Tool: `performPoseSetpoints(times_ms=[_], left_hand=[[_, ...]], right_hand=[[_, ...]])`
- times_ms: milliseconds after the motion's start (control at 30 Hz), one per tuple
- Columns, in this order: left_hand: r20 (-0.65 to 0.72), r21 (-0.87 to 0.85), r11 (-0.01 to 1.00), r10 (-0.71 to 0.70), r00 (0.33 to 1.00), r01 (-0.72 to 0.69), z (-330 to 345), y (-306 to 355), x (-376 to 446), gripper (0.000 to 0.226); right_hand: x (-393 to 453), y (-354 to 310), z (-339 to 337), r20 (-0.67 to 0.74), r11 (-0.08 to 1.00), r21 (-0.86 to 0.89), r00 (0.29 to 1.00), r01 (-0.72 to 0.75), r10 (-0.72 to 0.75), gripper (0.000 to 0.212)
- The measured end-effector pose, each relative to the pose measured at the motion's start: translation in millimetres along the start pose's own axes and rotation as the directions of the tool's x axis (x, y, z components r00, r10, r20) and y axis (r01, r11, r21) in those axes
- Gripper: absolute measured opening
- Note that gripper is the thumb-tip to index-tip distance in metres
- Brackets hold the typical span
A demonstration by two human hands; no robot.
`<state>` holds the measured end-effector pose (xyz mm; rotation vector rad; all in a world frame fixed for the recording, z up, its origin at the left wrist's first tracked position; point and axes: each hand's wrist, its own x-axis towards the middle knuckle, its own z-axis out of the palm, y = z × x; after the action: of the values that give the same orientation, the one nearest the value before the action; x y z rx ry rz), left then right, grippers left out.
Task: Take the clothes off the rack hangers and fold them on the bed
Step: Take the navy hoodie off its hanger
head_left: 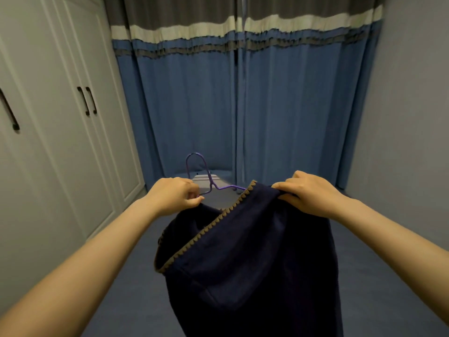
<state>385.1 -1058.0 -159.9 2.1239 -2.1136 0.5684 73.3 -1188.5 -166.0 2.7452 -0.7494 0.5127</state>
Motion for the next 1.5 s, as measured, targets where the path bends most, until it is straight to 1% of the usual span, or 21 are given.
performPoseSetpoints(times_ms=[233,300,367,433,500,533,567,633,700,733,800,833,867,1000,1067,1167,1233,1267,1333,1400,1500], left_hand=[[0.044,-0.104,0.995,-0.002,0.999,0.006,15.3,7.1,57.8,0.016],[0.051,-0.181,0.983,0.000,0.999,0.009,29.5,4.8,76.7,0.015],[0.044,-0.331,0.943,0.030,0.999,-0.014,47.0,2.1,95.2,0.021],[0.036,-0.551,0.834,0.063,0.997,-0.033,66.2,1.4,113.3,0.041],[0.045,-0.753,0.658,0.056,0.997,-0.002,80.3,5.5,126.9,0.058],[0.058,-0.833,0.552,0.034,0.998,0.030,88.3,7.7,133.2,0.062],[0.080,-0.898,0.434,0.010,0.997,0.067,95.7,10.1,140.0,0.060],[0.125,-0.970,0.203,-0.046,0.991,0.132,107.1,16.3,151.9,0.039],[0.138,-0.988,0.057,-0.084,0.987,0.143,120.1,20.2,163.5,0.014],[0.144,-0.987,0.058,-0.110,0.984,0.151,126.9,21.7,168.5,0.021],[0.165,-0.965,0.174,-0.172,0.971,0.195,140.3,26.2,173.5,0.038],[0.175,-0.950,0.225,-0.197,0.965,0.218,146.8,28.2,175.2,0.040],[0.192,-0.938,0.249,-0.207,0.959,0.241,151.7,30.4,176.5,0.041],[0.233,-0.932,0.222,-0.241,0.942,0.288,158.5,35.8,192.9,0.043],[0.213,-0.935,0.216,-0.296,0.931,0.282,155.4,41.1,203.9,0.045],[0.152,-0.934,0.246,-0.379,0.913,0.258,152.2,45.7,215.5,0.046],[0.121,-0.929,0.270,-0.423,0.898,0.252,150.3,47.3,222.1,0.047],[0.099,-0.915,0.312,-0.443,0.891,0.257,149.1,48.0,225.3,0.048],[0.061,-0.854,0.435,-0.460,0.886,0.285,145.6,47.4,231.3,0.049],[0.020,-0.802,0.520,-0.469,0.883,0.294,142.0,42.5,234.8,0.049],[-0.001,-0.783,0.534,-0.514,0.858,0.320,141.7,35.3,237.4,0.049]], right_hand=[[10.2,48.1,24.2,-0.050,0.999,0.035,0.998,-0.038,0.040,0.026],[17.4,55.7,36.3,-0.053,0.996,0.050,0.996,-0.068,0.070,0.025],[26.1,60.2,45.6,0.001,0.987,0.092,0.991,-0.133,0.133,0.026],[38.8,66.0,56.8,0.051,0.973,0.129,0.981,-0.193,0.188,0.028],[49.8,70.1,66.9,0.054,0.956,0.166,0.970,-0.244,0.238,0.027],[55.2,72.3,72.4,0.060,0.950,0.173,0.965,-0.261,0.255,0.026],[60.2,73.9,77.7,0.075,0.945,0.168,0.959,-0.282,0.273,0.026],[67.5,75.8,87.9,0.103,0.937,0.148,0.947,-0.316,0.304,0.026],[74.0,78.5,98.8,0.123,0.934,0.127,0.939,-0.334,0.320,0.026],[75.7,79.9,104.2,0.128,0.933,0.121,0.937,-0.340,0.325,0.027],[76.6,83.0,112.8,0.140,0.930,0.123,0.934,-0.346,0.329,0.028],[76.6,85.1,117.2,0.148,0.929,0.127,0.932,-0.349,0.330,0.028],[76.2,87.6,120.8,0.154,0.928,0.129,0.932,-0.349,0.329,0.028],[79.8,101.4,131.8,0.189,0.909,0.191,0.923,-0.369,0.335,0.026],[84.4,106.3,133.9,0.208,0.884,0.259,0.917,-0.389,0.342,0.024],[90.5,106.0,139.6,0.204,0.861,0.308,0.912,-0.406,0.357,0.032],[93.4,107.0,143.6,0.169,0.872,0.283,0.916,-0.399,0.364,0.031],[93.3,108.1,145.8,0.148,0.883,0.265,0.921,-0.388,0.361,0.030],[91.7,113.9,148.0,0.099,0.908,0.237,0.939,-0.344,0.330,0.028],[88.7,121.8,148.1,0.045,0.926,0.230,0.954,-0.300,0.298,0.031],[85.1,132.6,152.1,-0.085,0.937,0.252,0.959,-0.240,0.269,0.046]])
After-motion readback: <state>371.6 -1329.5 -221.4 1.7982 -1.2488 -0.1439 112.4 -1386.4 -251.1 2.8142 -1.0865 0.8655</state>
